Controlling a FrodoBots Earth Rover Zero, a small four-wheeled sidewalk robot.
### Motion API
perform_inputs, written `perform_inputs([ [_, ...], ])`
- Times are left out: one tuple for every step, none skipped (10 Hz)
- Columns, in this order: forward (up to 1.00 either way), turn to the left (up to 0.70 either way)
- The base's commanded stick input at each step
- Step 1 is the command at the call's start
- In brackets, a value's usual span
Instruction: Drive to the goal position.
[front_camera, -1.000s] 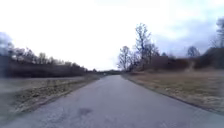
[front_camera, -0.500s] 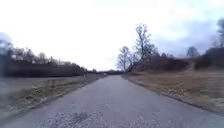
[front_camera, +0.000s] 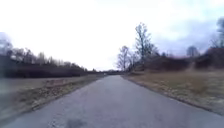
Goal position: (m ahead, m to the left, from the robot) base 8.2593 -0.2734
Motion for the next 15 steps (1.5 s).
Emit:
perform_inputs([
  [0.5,0.0],
  [0.5,0.0],
  [0.5,0.0],
  [0.5,0.0],
  [0.5,0.0],
  [0.5,0.0],
  [0.5,0.0],
  [0.5,0.0],
  [0.5,0.0],
  [0.5,0.0],
  [0.5,0.0],
  [0.5,0.0],
  [0.5,0.0],
  [0.5,0.0],
  [0.5,0.0],
])
